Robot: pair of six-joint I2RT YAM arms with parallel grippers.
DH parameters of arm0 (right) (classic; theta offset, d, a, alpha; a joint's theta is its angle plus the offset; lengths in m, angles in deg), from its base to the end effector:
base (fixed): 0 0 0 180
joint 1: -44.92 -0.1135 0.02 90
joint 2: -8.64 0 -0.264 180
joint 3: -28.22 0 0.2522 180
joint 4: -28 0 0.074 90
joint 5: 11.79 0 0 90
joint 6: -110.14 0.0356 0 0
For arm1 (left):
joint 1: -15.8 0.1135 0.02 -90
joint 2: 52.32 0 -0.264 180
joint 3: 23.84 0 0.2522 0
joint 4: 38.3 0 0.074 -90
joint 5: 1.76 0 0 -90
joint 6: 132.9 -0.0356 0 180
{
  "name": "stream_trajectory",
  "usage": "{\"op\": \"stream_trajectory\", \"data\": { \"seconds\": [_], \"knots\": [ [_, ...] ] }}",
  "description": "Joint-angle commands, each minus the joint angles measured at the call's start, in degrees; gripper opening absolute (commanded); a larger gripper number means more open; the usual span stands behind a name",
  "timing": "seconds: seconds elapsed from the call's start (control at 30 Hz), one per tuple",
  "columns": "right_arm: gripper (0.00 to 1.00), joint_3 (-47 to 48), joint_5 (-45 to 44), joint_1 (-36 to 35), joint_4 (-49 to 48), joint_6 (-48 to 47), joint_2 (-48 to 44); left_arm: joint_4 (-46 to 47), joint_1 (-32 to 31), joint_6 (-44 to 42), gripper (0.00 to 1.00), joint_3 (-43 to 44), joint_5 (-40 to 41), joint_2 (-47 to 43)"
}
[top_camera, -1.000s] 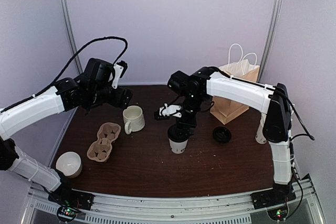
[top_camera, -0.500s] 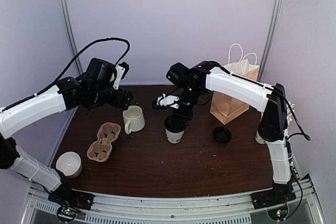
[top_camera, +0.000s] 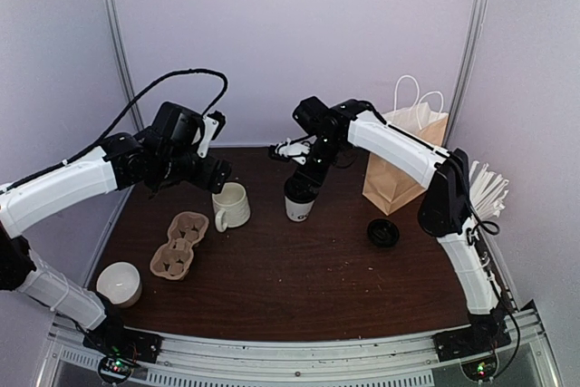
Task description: Pack the takeout coffee
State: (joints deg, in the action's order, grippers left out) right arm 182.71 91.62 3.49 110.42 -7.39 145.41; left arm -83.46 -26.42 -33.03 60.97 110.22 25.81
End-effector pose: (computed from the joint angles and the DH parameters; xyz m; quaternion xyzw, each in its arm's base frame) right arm 0.3687 0.3364 0.2729 -0.5697 0.7843 0.1394 0.2021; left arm 0.2311 -0.1917 0.3346 0.1667 0.8722 -0.0331 0.4587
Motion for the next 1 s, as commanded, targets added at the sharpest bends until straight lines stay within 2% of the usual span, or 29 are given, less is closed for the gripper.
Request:
{"op": "stream_trajectory", "data": {
  "seconds": [0.0, 0.2, 0.43, 0.77, 0.97],
  "knots": [
    [0.75, 2.1, -2.3, 0.2, -2.0, 5.4, 1.4, 0.7, -0.1, -0.9, 0.96, 2.2, -0.7, 0.7],
    [0.91, 2.5, -0.8, 0.6, -1.9, 6.6, 2.0, 0.4, -0.1, -1.1, 0.96, 2.3, -0.8, 1.2],
    [0.97, 3.0, -0.1, 0.7, -3.1, 6.7, -2.5, 0.1, -0.1, -1.0, 0.96, 2.7, -1.3, 2.0],
    [0.93, 0.9, -4.8, 2.3, -2.6, 3.6, -11.8, -1.1, -0.1, -1.0, 0.96, 3.6, -1.9, 3.5],
    [0.87, -6.3, -8.7, 9.1, -6.3, 1.1, -22.8, -1.2, -0.1, -1.2, 0.96, 3.6, -1.9, 3.0]
  ]
}}
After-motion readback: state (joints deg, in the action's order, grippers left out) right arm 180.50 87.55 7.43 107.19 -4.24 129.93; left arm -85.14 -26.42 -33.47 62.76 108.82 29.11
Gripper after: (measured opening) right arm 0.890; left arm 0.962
